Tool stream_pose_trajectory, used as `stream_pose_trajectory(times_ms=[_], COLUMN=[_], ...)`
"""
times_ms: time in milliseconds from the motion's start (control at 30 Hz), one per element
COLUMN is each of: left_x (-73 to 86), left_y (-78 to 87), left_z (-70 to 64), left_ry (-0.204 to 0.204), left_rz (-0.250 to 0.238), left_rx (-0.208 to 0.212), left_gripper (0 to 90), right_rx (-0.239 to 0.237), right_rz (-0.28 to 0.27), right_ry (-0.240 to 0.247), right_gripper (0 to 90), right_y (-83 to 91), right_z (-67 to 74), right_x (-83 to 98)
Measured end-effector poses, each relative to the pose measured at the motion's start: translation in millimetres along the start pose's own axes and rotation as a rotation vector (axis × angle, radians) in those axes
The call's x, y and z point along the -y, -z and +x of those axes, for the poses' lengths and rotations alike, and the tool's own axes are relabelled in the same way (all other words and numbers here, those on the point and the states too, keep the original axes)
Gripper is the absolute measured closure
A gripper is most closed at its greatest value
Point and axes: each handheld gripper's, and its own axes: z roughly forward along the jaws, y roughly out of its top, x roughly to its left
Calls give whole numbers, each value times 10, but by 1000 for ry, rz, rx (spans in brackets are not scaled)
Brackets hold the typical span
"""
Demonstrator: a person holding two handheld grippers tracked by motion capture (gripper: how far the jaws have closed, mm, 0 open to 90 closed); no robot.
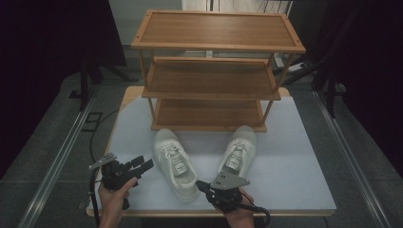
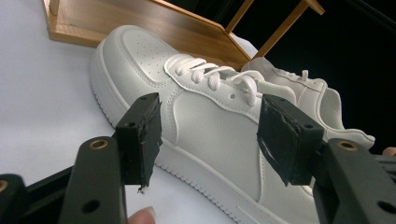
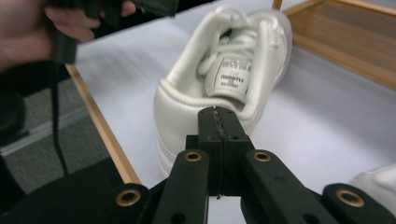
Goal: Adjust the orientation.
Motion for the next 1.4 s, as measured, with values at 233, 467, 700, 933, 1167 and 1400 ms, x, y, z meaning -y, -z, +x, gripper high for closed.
stream_pose_trajectory(times_ms=[233, 467, 700, 933, 1167, 1400], left_x=[4, 5, 1, -30, -57, -56], left_y=[-7, -7, 1, 98, 212, 217], left_z=[-6, -5, 12, 65, 166, 164], left_ry=[0, 1, 5, 16, 40, 48], left_rz=[1, 2, 3, -24, -55, -56], left_rx=[5, 4, 7, -1, -14, -9], left_gripper=[399, 398, 398, 398, 398, 399], right_rx=[39, 59, -37, -112, -167, -159], right_rz=[-4, 2, -21, -29, -35, -57], right_ry=[10, 19, 9, 27, 38, 30], right_gripper=[895, 896, 896, 895, 895, 887], right_y=[-13, -25, -129, -318, -554, -519], right_z=[26, 41, 176, 333, 470, 455], right_x=[16, 17, 4, -73, -177, -202])
